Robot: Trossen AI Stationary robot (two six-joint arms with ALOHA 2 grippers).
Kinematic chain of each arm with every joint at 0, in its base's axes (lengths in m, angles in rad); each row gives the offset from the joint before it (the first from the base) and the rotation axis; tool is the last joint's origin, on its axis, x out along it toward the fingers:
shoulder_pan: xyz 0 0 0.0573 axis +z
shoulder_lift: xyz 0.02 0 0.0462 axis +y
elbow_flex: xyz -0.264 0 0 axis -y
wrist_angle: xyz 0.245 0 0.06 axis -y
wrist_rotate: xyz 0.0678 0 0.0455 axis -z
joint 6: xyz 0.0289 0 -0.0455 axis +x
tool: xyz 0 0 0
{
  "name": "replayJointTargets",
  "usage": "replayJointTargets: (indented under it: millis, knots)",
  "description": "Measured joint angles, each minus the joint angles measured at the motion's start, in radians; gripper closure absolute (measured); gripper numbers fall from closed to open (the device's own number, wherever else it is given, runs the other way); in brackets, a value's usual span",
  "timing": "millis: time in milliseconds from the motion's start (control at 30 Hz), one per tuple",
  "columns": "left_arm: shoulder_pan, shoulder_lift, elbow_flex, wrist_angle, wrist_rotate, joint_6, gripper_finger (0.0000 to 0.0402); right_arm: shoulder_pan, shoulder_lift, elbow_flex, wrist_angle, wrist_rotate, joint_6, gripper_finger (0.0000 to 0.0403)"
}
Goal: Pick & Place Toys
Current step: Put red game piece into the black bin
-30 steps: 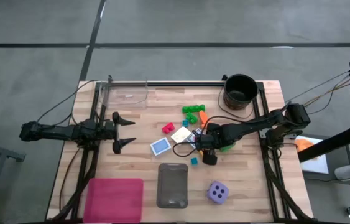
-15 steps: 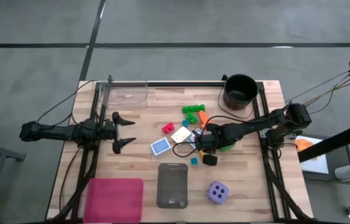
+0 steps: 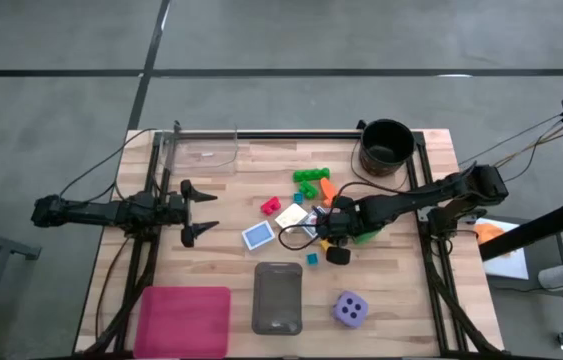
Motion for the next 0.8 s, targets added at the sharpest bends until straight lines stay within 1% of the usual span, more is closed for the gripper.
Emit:
replayJointTargets:
  millis: [267, 367, 600, 800]
  knots:
    - [0.0, 0.001, 0.0, 0.0, 0.0, 0.002, 0.0033, 0.024, -0.039, 0.002, 0.185, -0.01, -0.094, 0.0345]
    - [0.0, 0.007, 0.0, 0.0, 0.0, 0.002, 0.0033, 0.035, -0.046, 0.002, 0.248, -0.04, -0.124, 0.0345]
    - [0.0, 0.013, 0.0, 0.0, 0.0, 0.002, 0.0033, 0.078, -0.046, 0.003, 0.404, -0.165, -0.159, 0.0345]
    - [0.0, 0.013, 0.0, 0.0, -0.001, -0.002, 0.0033, 0.117, -0.042, 0.003, 0.446, -0.216, -0.182, 0.0345]
